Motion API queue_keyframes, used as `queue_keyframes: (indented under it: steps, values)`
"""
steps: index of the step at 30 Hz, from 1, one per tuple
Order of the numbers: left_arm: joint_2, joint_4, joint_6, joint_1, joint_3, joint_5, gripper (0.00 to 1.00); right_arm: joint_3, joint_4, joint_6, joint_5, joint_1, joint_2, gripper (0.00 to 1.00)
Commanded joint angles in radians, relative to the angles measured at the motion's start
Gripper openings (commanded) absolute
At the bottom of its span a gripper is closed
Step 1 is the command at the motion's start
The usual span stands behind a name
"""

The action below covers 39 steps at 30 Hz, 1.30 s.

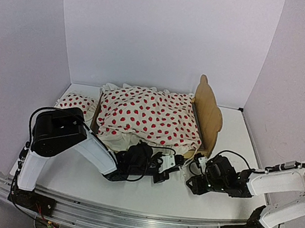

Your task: Set up the pet bed

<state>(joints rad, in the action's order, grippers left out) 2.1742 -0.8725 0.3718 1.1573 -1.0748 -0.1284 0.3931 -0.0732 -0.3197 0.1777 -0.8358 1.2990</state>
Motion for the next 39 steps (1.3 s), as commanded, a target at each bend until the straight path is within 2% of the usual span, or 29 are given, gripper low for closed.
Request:
queue_keyframes:
  steps: [1,4,6,7,8,11,20,21,26,28,31,34,39]
  values:
    - [-0.034,0.002,-0.029,-0.014,0.011,-0.003,0.00,0.022,-0.183,0.029,-0.010,-0.007,0.094,0.53]
    - [-0.028,0.005,-0.039,-0.017,0.009,-0.007,0.00,0.041,-0.192,0.031,0.007,-0.006,0.161,0.51]
    - [-0.027,0.009,-0.045,-0.020,0.007,-0.008,0.00,0.040,-0.192,0.020,0.022,-0.006,0.183,0.45]
    - [-0.026,0.014,-0.048,-0.021,0.007,-0.010,0.00,0.038,-0.192,0.011,0.024,-0.007,0.190,0.36]
    - [-0.025,0.019,-0.051,-0.021,0.007,-0.010,0.00,0.034,-0.189,0.002,0.025,-0.006,0.191,0.22]
    - [-0.022,0.039,-0.069,-0.022,0.005,-0.014,0.00,0.027,-0.136,-0.039,0.019,-0.006,0.156,0.02]
    - [-0.002,0.145,-0.120,-0.016,-0.025,-0.090,0.01,0.007,0.198,-0.142,0.016,-0.004,-0.174,0.00]
    - [0.000,0.156,-0.119,-0.014,-0.032,-0.095,0.05,0.004,0.217,-0.156,0.009,-0.004,-0.199,0.00]
    - [-0.022,0.178,-0.039,0.002,-0.027,-0.135,0.39,0.026,0.264,-0.177,-0.016,0.000,-0.230,0.00]
    - [-0.035,0.183,-0.034,0.002,-0.027,-0.122,0.46,0.051,0.281,-0.171,-0.016,0.002,-0.221,0.00]
    - [-0.039,0.195,-0.091,0.002,-0.069,-0.058,0.47,0.085,0.292,-0.165,-0.029,0.010,-0.205,0.00]
    - [-0.024,0.195,-0.243,0.003,-0.134,0.008,0.45,0.106,0.293,-0.175,-0.050,0.018,-0.189,0.00]
    - [0.000,0.076,-0.436,0.019,-0.158,0.097,0.45,0.124,0.293,-0.188,-0.062,0.027,-0.176,0.00]
